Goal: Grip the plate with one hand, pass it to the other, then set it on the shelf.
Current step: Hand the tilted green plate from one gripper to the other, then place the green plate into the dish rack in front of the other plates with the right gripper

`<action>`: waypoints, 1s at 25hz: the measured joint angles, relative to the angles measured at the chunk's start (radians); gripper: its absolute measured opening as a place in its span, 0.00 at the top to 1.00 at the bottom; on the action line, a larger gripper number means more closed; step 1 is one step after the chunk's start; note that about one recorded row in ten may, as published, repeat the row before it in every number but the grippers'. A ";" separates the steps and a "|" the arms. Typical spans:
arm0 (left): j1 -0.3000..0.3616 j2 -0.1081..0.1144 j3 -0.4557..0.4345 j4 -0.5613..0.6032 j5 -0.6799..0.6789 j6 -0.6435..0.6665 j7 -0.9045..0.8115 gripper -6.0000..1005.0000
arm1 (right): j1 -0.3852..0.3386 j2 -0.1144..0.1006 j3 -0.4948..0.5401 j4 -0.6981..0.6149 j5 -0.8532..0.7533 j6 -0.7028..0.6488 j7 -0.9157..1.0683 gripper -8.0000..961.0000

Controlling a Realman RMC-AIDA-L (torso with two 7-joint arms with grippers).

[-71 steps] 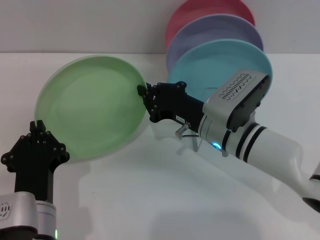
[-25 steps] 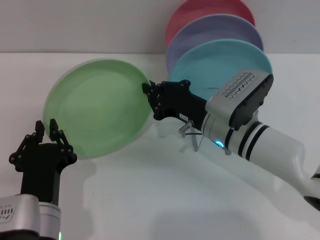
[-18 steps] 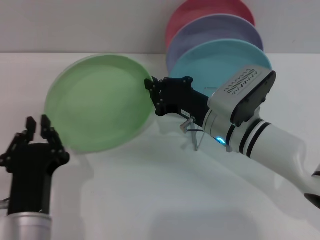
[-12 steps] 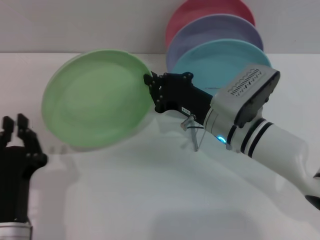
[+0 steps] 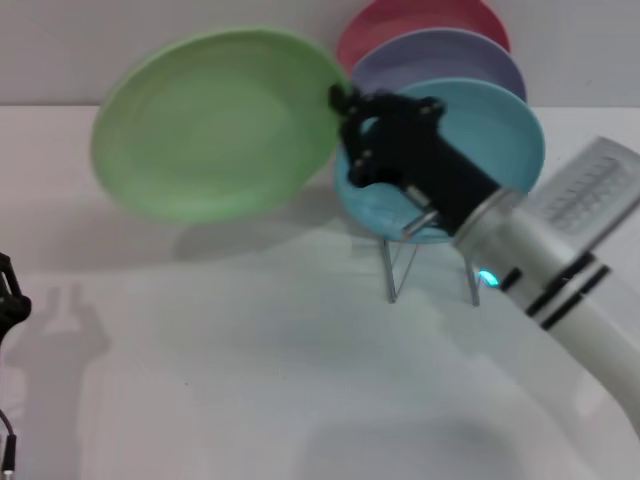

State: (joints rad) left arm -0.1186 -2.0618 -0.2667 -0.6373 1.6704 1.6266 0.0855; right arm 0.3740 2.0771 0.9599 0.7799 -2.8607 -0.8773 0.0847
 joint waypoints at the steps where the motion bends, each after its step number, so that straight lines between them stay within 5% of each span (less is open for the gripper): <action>1: 0.000 0.000 0.000 0.000 0.000 0.000 0.000 0.80 | -0.028 -0.001 0.012 0.025 -0.002 -0.010 -0.023 0.97; 7: -0.023 0.002 -0.038 0.042 -0.002 -0.061 -0.056 0.80 | -0.190 -0.022 0.071 0.163 -0.005 -0.044 -0.095 0.97; 13: -0.045 0.005 -0.082 0.050 0.002 -0.129 -0.058 0.80 | -0.368 -0.070 0.072 0.346 -0.016 -0.009 -0.099 0.97; 25: -0.052 0.019 -0.102 0.041 0.002 -0.169 -0.059 0.80 | -0.534 -0.079 0.100 0.438 -0.057 0.070 -0.134 0.97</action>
State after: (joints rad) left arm -0.1703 -2.0433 -0.3690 -0.5968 1.6721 1.4573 0.0267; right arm -0.1600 1.9982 1.0594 1.2184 -2.9172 -0.8073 -0.0490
